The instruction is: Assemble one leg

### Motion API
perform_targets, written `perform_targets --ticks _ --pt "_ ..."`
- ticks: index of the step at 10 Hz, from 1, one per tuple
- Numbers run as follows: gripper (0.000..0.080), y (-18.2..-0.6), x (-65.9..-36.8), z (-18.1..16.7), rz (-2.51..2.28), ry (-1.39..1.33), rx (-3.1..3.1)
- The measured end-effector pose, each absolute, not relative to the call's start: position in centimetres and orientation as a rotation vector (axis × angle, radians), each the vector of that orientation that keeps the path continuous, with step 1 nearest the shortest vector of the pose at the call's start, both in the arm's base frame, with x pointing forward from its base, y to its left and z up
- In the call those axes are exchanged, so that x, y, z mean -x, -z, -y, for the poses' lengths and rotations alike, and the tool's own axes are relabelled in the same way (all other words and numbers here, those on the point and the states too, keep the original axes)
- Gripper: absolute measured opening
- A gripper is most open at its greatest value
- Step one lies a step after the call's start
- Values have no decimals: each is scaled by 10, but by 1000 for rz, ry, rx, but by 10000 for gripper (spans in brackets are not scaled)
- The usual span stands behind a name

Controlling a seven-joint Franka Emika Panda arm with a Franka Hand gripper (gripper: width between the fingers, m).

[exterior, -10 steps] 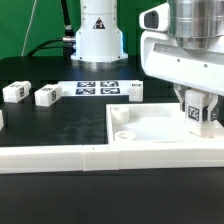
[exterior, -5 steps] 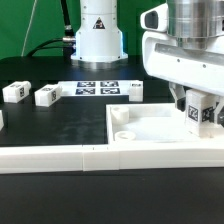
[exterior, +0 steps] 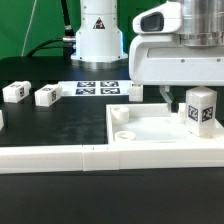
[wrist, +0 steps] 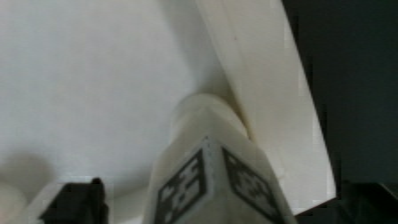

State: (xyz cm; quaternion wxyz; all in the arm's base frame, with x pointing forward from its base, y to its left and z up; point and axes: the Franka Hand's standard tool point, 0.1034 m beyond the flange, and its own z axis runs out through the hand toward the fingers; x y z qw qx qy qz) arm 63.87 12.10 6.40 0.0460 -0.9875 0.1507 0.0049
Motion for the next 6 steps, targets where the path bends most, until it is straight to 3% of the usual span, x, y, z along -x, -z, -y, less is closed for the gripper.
perform_targets --ticks 6 --pt "648 -64 -641 -113 519 5 3016"
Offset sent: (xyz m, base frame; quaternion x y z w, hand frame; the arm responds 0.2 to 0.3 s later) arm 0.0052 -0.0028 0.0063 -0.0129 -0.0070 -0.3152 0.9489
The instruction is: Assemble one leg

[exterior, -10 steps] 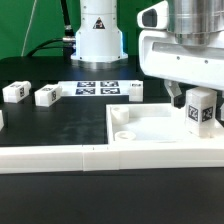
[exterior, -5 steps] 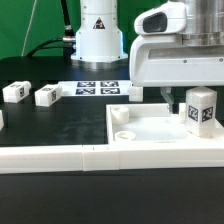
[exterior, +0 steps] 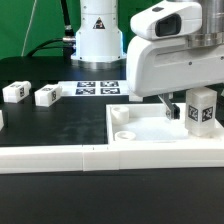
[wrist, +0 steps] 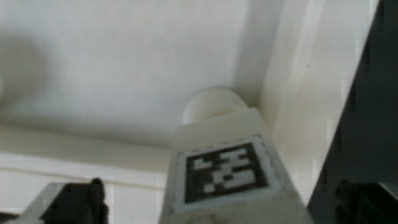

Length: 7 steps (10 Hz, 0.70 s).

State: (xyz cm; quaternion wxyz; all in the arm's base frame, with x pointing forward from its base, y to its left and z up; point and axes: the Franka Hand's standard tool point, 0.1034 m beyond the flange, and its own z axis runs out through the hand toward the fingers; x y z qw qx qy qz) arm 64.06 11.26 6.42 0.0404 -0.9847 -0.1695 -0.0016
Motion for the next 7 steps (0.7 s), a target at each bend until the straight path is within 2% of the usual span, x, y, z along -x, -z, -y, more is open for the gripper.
perform_targets --ticks 2,4,7 --pt "622 -64 -642 -112 557 23 3010" --pt "271 -64 -642 -112 557 23 3010" --pt "267 -64 -642 -112 510 21 3018"
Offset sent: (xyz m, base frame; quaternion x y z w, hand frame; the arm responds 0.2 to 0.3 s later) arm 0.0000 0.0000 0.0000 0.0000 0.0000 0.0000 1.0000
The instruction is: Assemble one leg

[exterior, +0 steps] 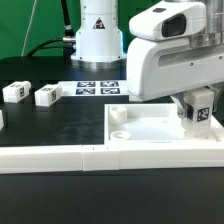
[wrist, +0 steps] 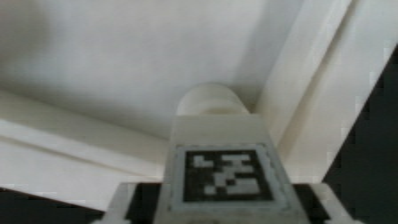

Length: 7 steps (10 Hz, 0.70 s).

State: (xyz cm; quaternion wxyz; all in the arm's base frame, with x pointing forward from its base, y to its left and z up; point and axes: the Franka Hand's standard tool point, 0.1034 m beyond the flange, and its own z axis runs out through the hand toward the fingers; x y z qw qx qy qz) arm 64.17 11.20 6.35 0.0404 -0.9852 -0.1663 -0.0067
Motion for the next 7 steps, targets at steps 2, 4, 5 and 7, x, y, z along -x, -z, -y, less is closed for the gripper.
perform_targets --ticks 2,4,5,7 --pt "267 -62 -639 -115 121 13 3050" --pt "268 -61 -633 -117 -341 -2 3037" --pt "268 -61 -634 -117 -567 -11 3005" --pt "268 -61 -633 -116 -938 -24 2912"
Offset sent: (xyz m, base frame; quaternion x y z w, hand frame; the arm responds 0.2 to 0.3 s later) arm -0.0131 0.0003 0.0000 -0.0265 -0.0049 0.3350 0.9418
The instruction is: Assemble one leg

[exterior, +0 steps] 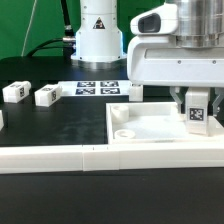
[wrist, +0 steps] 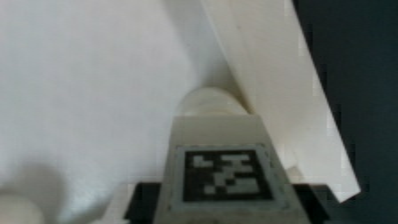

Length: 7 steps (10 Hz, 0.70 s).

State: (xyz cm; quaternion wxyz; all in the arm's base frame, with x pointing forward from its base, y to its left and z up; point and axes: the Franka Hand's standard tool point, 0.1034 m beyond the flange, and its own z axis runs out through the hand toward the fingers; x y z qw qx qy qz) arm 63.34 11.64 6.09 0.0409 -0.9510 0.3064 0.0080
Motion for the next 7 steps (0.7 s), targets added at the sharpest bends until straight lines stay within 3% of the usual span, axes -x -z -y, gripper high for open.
perform_targets --ticks 3,7 --pt "269 -60 -632 -117 -1512 -36 2681" --pt "269 -60 -633 -116 -1803 -61 2482"
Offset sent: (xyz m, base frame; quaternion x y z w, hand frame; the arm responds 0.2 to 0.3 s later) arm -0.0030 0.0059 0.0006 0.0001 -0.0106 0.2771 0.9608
